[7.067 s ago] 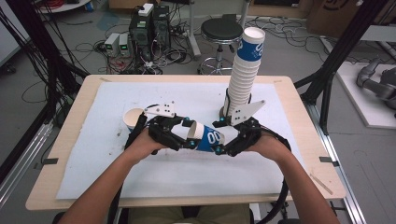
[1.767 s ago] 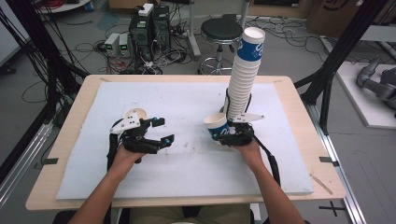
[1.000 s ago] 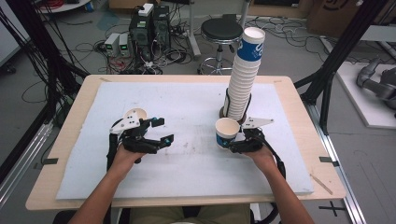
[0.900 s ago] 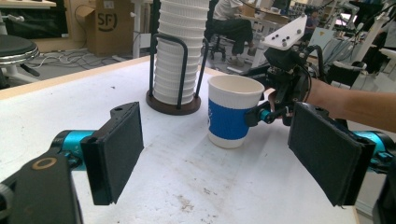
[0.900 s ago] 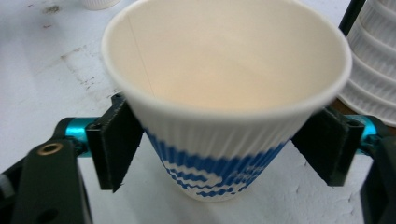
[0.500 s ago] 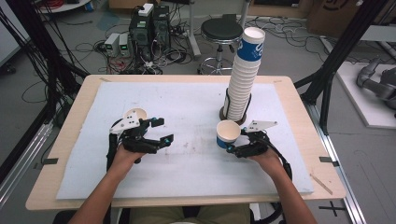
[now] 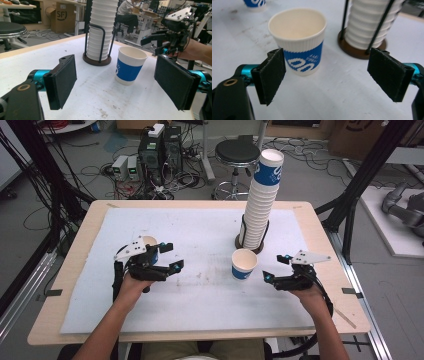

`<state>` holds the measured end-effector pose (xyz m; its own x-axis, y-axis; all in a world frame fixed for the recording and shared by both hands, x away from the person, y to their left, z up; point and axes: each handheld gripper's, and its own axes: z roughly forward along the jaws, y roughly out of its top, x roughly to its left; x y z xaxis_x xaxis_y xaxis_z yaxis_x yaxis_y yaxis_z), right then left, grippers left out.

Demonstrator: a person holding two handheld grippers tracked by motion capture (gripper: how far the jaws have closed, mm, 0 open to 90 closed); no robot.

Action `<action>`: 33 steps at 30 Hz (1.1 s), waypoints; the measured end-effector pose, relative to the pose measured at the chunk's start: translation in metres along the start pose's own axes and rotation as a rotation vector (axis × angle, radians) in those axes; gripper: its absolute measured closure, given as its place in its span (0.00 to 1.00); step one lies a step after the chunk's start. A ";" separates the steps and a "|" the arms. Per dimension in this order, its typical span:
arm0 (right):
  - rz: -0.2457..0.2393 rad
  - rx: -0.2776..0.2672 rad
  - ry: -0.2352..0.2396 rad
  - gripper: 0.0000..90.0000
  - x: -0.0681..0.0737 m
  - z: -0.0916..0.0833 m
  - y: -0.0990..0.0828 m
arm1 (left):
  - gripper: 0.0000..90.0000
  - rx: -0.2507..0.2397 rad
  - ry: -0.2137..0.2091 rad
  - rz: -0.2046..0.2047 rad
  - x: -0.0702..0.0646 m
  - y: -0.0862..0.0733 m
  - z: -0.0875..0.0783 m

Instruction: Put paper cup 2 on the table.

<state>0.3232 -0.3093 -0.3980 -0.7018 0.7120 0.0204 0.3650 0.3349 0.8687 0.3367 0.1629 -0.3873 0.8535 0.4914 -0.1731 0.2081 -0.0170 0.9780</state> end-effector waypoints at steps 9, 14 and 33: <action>0.007 -0.054 -0.045 0.17 -0.002 -0.018 0.003 | 0.20 0.005 0.009 0.007 -0.002 0.000 -0.003; -0.004 -0.044 -0.052 0.17 0.001 -0.017 0.004 | 0.20 -0.002 0.015 0.013 -0.005 0.001 -0.007; -0.010 -0.056 -0.028 0.17 0.001 -0.009 0.008 | 0.20 -0.004 0.015 0.017 -0.008 0.001 -0.010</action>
<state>0.3200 -0.3119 -0.3864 -0.6878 0.7259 -0.0019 0.3227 0.3081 0.8950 0.3250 0.1677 -0.3834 0.8498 0.5038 -0.1550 0.1919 -0.0217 0.9812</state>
